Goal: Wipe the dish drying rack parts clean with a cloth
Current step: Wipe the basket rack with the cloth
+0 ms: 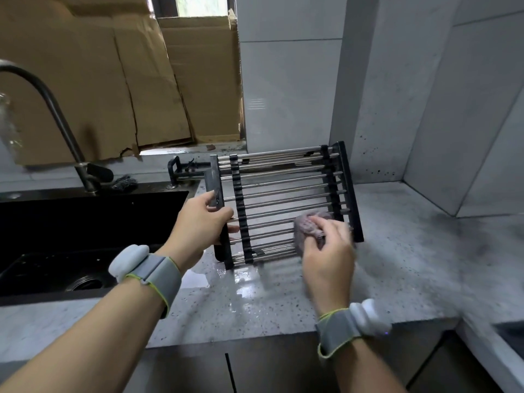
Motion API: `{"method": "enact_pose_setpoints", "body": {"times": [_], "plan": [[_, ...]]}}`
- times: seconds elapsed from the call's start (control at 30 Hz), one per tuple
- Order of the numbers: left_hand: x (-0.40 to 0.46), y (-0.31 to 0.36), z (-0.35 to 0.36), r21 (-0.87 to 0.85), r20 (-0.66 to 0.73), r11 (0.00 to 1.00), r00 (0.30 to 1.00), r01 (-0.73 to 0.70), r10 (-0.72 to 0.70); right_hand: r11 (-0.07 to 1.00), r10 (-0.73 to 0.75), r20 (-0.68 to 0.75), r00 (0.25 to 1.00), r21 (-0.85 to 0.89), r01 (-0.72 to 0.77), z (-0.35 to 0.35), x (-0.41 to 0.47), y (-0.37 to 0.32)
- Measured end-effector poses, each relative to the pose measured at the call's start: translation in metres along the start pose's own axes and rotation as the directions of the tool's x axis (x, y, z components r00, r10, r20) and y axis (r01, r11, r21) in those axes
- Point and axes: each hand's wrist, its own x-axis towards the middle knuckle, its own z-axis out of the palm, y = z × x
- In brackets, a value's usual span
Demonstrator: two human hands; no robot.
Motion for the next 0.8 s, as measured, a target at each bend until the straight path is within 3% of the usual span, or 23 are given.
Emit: {"method": "enact_pose_setpoints", "body": {"times": [0.2,0.37,0.4,0.47,0.53,0.57,0.63,0.7,0.8], "plan": [[0.002,-0.004,-0.001,0.059,-0.026,0.998,1.000,-0.016,0.017,0.986,-0.143,0.163,0.976,0.104,0.127,0.047,-0.047,-0.041],[0.006,-0.005,-0.012,0.082,-0.058,0.996,0.998,-0.017,0.022,0.957,-0.212,0.258,0.943,0.251,0.146,0.036,-0.043,-0.037],[0.006,-0.005,-0.012,0.069,-0.048,0.998,0.999,-0.013,0.017,0.958,-0.177,0.231,0.957,0.264,0.114,0.026,-0.041,-0.031],[0.005,-0.005,-0.013,0.039,-0.027,0.999,1.000,-0.008,0.009,0.969,-0.053,0.042,0.998,0.242,0.041,0.003,-0.033,-0.020],[0.005,-0.005,-0.014,0.017,-0.022,1.000,1.000,-0.002,0.002,0.974,0.112,-0.161,0.980,0.213,-0.076,-0.014,-0.020,-0.005],[0.005,-0.005,-0.013,0.009,-0.021,1.000,1.000,0.001,-0.001,0.966,0.177,-0.191,0.965,0.219,-0.134,-0.016,-0.015,-0.001],[0.004,-0.005,-0.010,-0.003,-0.017,1.000,1.000,0.008,-0.008,0.972,0.178,-0.111,0.978,0.174,-0.157,-0.004,-0.015,-0.004],[0.003,-0.006,-0.006,-0.001,-0.025,1.000,1.000,0.010,-0.010,0.995,0.029,0.066,0.997,0.088,-0.035,0.018,-0.026,-0.016],[-0.001,-0.007,-0.008,-0.025,-0.047,1.000,0.999,-0.011,0.010,0.984,-0.171,0.284,0.943,0.106,0.147,0.034,-0.035,-0.035]]}}
